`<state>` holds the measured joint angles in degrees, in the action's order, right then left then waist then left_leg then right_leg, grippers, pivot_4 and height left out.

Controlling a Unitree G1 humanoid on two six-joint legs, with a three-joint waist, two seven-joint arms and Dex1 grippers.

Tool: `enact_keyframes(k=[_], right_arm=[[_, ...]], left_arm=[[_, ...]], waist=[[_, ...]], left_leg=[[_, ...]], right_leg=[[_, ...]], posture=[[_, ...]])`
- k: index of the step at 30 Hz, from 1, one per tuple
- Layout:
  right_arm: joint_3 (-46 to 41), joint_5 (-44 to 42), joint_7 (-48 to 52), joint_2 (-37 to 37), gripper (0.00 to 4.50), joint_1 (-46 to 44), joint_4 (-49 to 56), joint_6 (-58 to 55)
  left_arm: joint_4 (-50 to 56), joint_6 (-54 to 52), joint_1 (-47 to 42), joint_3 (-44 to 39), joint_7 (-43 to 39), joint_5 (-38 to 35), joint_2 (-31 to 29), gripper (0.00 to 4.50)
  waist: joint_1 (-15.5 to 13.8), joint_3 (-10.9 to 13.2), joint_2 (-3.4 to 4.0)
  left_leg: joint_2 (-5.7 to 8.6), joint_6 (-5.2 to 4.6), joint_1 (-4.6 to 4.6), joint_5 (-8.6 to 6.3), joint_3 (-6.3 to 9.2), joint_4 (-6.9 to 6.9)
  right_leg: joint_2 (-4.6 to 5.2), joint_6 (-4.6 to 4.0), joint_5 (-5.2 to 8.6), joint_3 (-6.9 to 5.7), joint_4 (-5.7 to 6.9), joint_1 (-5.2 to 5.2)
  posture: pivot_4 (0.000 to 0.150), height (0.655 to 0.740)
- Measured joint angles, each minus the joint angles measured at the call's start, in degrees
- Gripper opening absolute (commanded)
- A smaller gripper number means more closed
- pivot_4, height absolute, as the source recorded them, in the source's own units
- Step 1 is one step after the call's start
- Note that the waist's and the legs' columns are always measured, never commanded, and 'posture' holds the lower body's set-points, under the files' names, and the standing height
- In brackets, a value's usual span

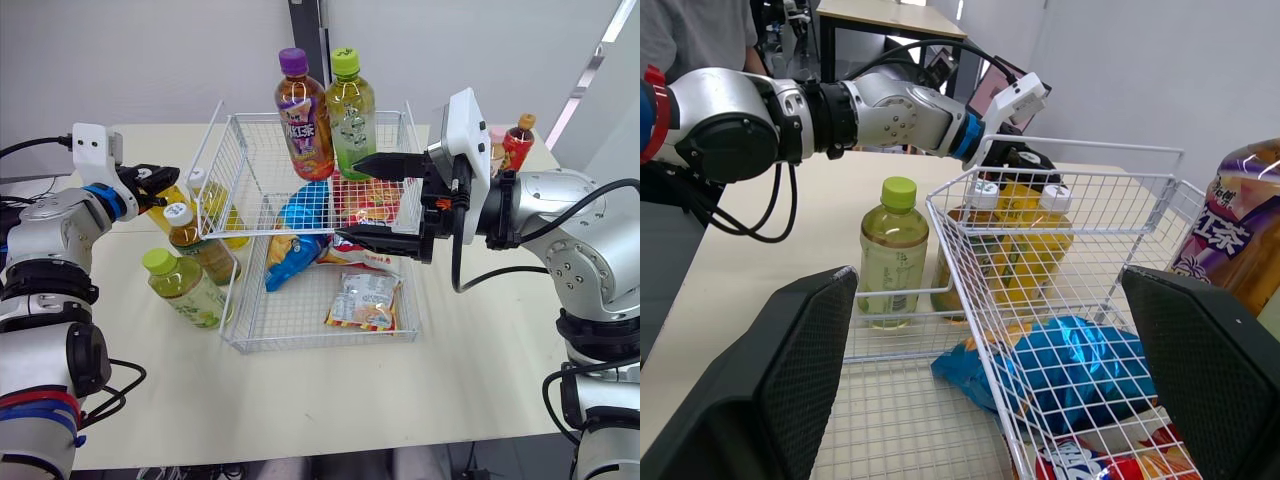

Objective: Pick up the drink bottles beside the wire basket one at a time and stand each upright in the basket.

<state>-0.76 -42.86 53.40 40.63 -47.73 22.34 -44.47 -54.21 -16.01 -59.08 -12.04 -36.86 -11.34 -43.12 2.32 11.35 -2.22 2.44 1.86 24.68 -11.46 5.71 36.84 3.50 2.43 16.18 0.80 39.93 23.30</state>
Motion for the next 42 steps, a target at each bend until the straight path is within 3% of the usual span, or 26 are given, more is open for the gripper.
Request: enact_keyframes(k=[5,11,15,18,23,26,35,42], right_arm=[[-0.2,-0.2,-0.5,0.1,4.50,0.2,0.5,-0.1],[-0.8,-1.2,-1.0,1.4,4.50,1.3,1.1,-0.4],[-2.2,-1.1,-1.0,2.9,4.50,1.3,0.8,-0.3],[-2.6,-1.1,-0.8,4.0,4.50,1.3,-0.2,-0.2],[-3.3,-1.9,-0.9,4.4,4.50,1.0,-0.9,-1.2],[-3.8,-2.4,-1.0,4.4,4.50,1.0,-1.2,-1.4],[-5.0,-3.1,-2.7,4.5,4.50,3.3,0.9,-1.5],[-5.2,-3.6,-3.8,4.5,4.50,4.3,1.7,-2.0]], left_arm=[[5.8,-4.4,2.9,-0.8,-1.6,-1.0,-2.2,1.39],[18.6,-15.3,5.2,-2.4,-4.9,-3.6,-11.2,1.39],[22.9,-22.5,-0.4,-2.2,-11.3,-5.9,-18.2,1.39],[21.5,-25.2,-9.1,0.0,-15.2,-6.3,-19.7,1.39],[12.2,-26.0,-28.3,6.5,-21.6,-4.0,-18.1,1.39],[6.3,-25.3,-35.2,9.1,-24.2,-2.3,-15.0,1.39],[-7.5,-22.0,-46.6,11.6,-27.9,1.7,-7.4,1.39],[-11.4,-18.5,-48.5,11.7,-30.2,3.9,-2.4,1.39]], waist=[[0.5,0.0,-0.01],[0.9,0.0,-0.04],[0.7,0.0,-0.03],[-0.2,0.0,-0.05],[-0.5,0.0,-0.06],[-0.3,0.0,-0.05],[0.7,0.1,-0.06],[0.9,0.1,-0.04]], left_leg=[[-0.04,0.00,0.06,0.00,0.01,-0.01],[-0.08,0.00,0.15,0.00,0.04,-0.02],[-0.06,0.00,0.15,0.00,0.04,-0.01],[-0.04,0.00,0.15,0.00,-0.04,0.06],[-0.03,0.00,0.15,0.00,-0.17,0.05],[-0.06,0.00,0.15,0.00,-0.18,0.02],[-0.12,-0.01,0.23,-0.01,-0.22,-0.03],[-0.13,-0.01,0.22,0.00,-0.27,0.01]], right_leg=[[-0.02,0.00,0.00,0.01,-0.02,0.06],[-0.08,0.00,0.00,0.01,-0.03,0.17],[-0.11,0.00,0.01,0.00,-0.04,0.11],[-0.14,0.03,0.01,-0.15,-0.08,0.00],[-0.16,0.06,0.01,-0.16,-0.11,-0.03],[-0.18,0.07,0.02,-0.15,-0.09,-0.01],[-0.23,0.08,0.03,-0.03,-0.09,0.15],[-0.23,0.09,0.04,-0.01,-0.02,0.18]], posture=[[0.150,0.7359],[0.150,0.7359],[0.150,0.7359],[0.150,0.7359],[0.150,0.7359],[0.150,0.7359],[0.150,0.7359],[0.150,0.7359]])
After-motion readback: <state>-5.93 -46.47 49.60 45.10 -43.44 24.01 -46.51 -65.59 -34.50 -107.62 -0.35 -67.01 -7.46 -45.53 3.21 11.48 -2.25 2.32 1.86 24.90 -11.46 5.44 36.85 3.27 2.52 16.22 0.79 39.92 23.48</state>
